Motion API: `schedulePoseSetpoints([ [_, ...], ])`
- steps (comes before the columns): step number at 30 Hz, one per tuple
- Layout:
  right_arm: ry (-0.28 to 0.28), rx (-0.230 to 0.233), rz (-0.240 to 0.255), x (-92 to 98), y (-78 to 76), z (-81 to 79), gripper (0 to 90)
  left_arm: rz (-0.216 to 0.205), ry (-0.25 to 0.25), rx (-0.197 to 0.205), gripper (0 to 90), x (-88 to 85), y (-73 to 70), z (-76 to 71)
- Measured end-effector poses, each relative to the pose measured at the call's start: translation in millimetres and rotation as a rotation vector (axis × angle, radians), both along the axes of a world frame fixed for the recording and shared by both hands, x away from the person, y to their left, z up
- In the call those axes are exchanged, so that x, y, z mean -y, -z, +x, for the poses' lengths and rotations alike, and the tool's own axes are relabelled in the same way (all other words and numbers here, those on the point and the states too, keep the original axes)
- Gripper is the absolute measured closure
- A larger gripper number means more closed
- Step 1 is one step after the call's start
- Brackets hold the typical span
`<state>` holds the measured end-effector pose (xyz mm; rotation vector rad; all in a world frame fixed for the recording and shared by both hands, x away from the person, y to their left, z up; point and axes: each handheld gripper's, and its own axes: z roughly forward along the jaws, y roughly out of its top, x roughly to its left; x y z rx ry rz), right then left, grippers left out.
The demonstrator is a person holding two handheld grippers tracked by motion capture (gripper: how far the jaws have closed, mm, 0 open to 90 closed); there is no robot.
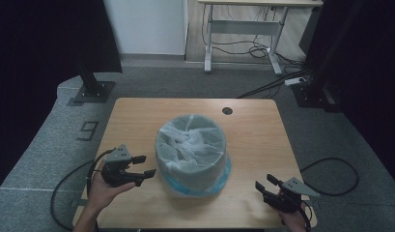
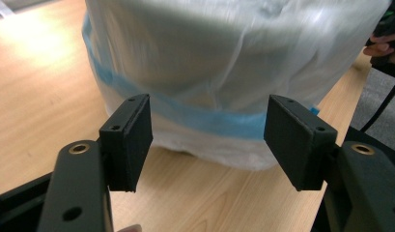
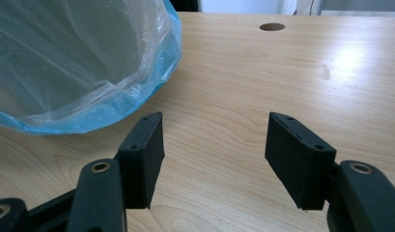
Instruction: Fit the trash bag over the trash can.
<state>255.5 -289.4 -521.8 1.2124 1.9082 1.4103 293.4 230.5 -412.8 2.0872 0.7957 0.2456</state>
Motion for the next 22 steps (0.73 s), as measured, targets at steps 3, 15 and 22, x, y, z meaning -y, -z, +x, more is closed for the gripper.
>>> schedulePoseSetpoints([
  [3, -0.005, -0.004, -0.005, -1.2, 0.7, -0.2, 38.2, 0.013, -0.016, -0.014, 34.0, -1.6, 13.3, -0.3],
  [15, -0.008, -0.015, -0.015, -4.1, 4.2, 1.1, 38.2, 0.032, -0.064, -0.069, 34.2, -10.8, 52.6, 1.5],
  [22, -0.012, -0.017, -0.012, -4.5, 4.0, -0.3, 37.9, 0.029, -0.067, -0.070, 34.2, -12.5, 52.8, 2.6],
])
